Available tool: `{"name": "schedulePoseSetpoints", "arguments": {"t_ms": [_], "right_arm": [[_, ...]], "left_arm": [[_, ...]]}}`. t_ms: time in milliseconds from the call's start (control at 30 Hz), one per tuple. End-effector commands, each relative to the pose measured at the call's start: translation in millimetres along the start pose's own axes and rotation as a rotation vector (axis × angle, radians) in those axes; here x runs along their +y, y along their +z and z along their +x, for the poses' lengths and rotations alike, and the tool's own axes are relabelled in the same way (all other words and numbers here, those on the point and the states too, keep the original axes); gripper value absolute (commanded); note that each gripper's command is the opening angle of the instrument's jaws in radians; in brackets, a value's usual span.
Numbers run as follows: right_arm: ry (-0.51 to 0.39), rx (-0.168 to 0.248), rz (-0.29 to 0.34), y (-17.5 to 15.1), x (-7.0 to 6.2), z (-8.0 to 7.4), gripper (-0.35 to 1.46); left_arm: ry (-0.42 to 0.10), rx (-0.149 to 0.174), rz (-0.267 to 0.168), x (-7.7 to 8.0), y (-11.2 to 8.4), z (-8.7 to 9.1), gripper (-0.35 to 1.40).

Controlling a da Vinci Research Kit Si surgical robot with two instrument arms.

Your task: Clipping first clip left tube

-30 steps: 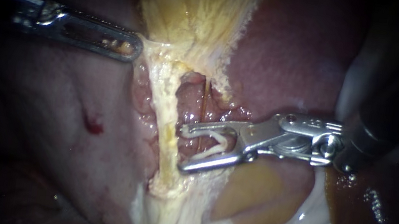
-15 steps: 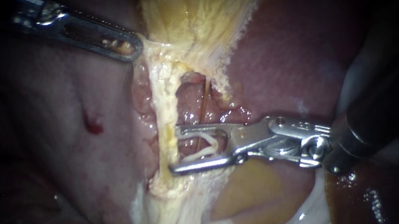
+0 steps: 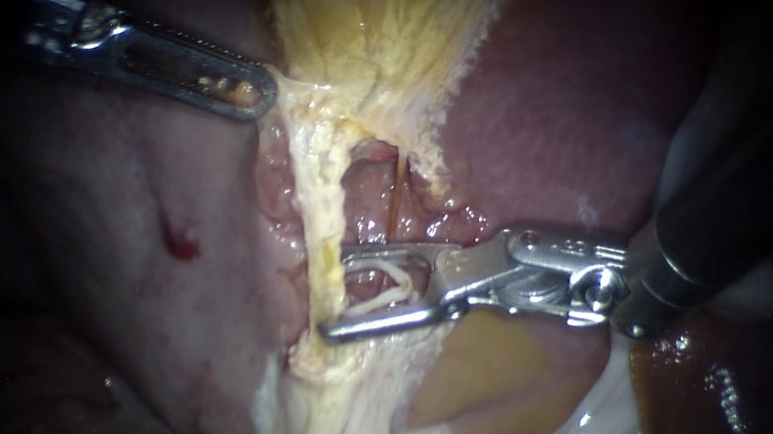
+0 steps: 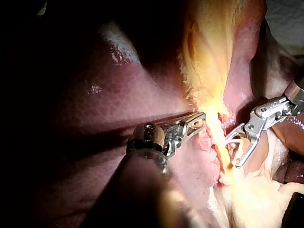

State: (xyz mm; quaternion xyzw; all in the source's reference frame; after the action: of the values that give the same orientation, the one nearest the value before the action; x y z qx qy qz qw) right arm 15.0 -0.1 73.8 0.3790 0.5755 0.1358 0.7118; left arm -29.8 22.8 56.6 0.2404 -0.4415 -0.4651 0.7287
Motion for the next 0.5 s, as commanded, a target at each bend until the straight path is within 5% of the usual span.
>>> {"name": "schedulePoseSetpoints", "arguments": {"t_ms": [33,500], "right_arm": [[0.001,0.001,-0.001,-0.2,0.2,-0.1,0.50],[0.001,0.001,-0.003,-1.0,0.8,-0.5,0.50]], "left_arm": [[0.000,0.000,0.000,0.0,0.0,0.0,-0.35],[0.000,0.000,0.000,0.0,0.0,0.0,-0.35]]}}
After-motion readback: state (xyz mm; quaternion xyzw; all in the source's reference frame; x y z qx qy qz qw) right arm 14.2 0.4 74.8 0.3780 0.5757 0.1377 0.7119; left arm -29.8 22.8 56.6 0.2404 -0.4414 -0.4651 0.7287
